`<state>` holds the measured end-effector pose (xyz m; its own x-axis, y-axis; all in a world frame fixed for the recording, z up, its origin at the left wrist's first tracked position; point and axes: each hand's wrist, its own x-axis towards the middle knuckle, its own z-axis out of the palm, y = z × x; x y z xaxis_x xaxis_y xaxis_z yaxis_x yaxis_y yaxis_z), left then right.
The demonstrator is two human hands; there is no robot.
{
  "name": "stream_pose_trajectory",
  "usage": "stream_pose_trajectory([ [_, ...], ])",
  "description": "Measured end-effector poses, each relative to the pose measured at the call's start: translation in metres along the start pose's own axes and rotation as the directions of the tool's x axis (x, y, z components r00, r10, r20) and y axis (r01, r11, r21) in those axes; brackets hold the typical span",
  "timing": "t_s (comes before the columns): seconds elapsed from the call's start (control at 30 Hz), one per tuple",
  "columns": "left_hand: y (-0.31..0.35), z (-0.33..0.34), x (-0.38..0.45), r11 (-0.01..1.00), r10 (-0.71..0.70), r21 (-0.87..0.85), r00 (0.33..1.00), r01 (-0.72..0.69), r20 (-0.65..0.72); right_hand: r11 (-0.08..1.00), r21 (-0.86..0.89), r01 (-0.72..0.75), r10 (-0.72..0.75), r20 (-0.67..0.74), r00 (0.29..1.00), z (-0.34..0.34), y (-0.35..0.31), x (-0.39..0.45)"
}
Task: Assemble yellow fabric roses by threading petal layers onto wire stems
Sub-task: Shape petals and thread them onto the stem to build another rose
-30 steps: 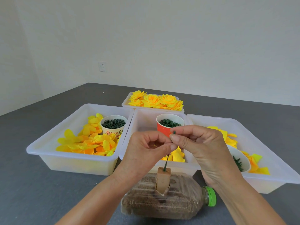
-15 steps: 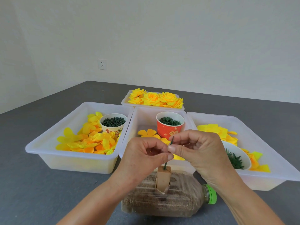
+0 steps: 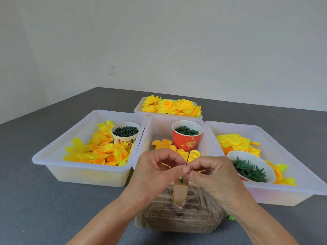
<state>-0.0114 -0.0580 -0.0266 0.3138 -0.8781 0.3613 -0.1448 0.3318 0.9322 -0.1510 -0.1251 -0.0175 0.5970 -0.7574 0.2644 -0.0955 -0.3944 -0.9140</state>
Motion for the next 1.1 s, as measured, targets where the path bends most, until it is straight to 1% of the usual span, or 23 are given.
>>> stream_pose_trajectory([
  [0.17, -0.001, 0.001, -0.002, 0.998, -0.01, 0.06, 0.999, 0.012, -0.031, 1.0, -0.021, -0.002, 0.002, 0.003, 1.0, 0.0, 0.004, -0.001],
  [0.3, 0.0, 0.002, -0.003, 0.99, -0.011, 0.142, 0.998, 0.019, -0.056, 1.0, -0.014, -0.001, 0.001, 0.012, 1.0, 0.0, 0.007, -0.001],
  [0.43, 0.001, 0.004, -0.005, 0.954, 0.062, 0.299, 0.994, -0.033, -0.087, 1.0, 0.0, -0.02, 0.02, 0.012, 1.0, 0.0, 0.011, 0.0],
  [0.57, 0.001, 0.006, -0.004, 0.927, 0.096, 0.371, 0.991, -0.055, -0.092, 1.0, 0.012, -0.02, 0.02, 0.01, 1.0, 0.001, 0.013, 0.001],
  [0.87, -0.001, 0.003, -0.001, 0.937, 0.068, 0.347, 0.995, -0.039, -0.07, 0.998, 0.055, 0.003, -0.003, -0.002, 1.0, 0.001, 0.017, 0.0],
  [0.93, -0.001, -0.001, 0.001, 0.943, 0.036, 0.33, 0.999, -0.028, -0.018, 0.999, 0.045, 0.009, -0.008, -0.013, 1.0, 0.001, 0.018, -0.002],
  [1.03, 0.004, -0.012, 0.007, 0.963, -0.019, 0.269, 0.995, -0.008, 0.096, 0.999, 0.035, 0.002, -0.002, -0.011, 1.0, 0.001, 0.019, -0.002],
  [1.1, 0.005, -0.024, 0.016, 0.961, -0.039, 0.277, 0.997, 0.018, 0.069, 0.999, 0.035, 0.003, -0.002, -0.022, 1.0, 0.002, 0.02, -0.003],
])
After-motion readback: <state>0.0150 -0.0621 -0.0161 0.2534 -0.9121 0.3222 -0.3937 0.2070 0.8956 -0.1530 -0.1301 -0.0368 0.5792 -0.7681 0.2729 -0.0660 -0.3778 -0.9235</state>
